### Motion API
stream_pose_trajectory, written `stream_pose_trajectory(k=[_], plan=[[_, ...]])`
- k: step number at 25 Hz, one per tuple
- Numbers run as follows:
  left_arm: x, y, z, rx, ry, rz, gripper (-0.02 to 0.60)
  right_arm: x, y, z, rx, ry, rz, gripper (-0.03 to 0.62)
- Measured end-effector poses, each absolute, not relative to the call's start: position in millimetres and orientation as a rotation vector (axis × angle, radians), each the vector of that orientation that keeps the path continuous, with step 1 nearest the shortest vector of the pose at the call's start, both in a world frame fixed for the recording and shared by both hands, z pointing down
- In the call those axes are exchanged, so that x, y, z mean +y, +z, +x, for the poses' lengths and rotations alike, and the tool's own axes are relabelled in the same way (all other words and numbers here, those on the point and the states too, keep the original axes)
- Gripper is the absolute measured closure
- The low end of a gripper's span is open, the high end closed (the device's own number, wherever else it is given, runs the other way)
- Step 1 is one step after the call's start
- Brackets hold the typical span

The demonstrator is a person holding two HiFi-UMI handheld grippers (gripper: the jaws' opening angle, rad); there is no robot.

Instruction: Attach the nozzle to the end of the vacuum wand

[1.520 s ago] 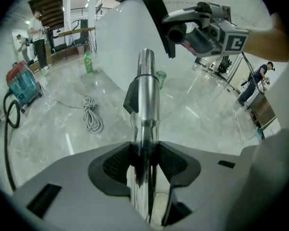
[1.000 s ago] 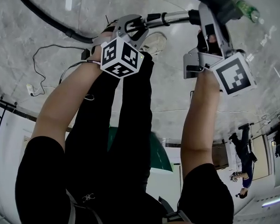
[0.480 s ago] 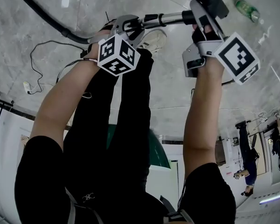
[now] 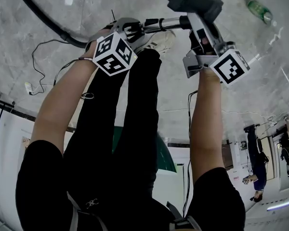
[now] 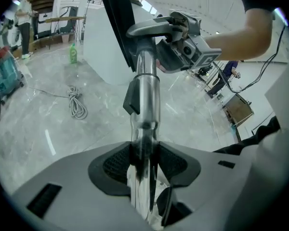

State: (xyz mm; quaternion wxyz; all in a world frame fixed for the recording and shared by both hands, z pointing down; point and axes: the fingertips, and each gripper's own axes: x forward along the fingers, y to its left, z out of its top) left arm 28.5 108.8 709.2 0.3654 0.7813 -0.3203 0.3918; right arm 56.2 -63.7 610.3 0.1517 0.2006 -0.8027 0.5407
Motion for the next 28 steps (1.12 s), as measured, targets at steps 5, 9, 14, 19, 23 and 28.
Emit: stream_pose_trajectory(k=[5,9,14,19,23,28], plan=[[121,723,36,-0.828,1.108,1.958,0.408,-54,641,81,-1.883,1.564,1.079,0.411],[123,723,30,-0.789,1.050,1.981,0.407,-50,633,65,-2.059,1.590,0.914,0.413],[123,720,29,-0.757,1.060,1.978,0.408,-49,635,59,-2.211,1.620,0.706,0.414],[133,728,44,-0.712,1.132,1.959,0.408,-38,669,93,-1.696,1.534,1.146,0.413],[136,728,42,-0.708,1.095,1.941,0.408,-34,662,81,-1.783,1.540,1.096,0.413],[119,720,29,-0.663,0.928,1.958,0.407,-41,638,39,-2.289,1.478,0.584,0.424]])
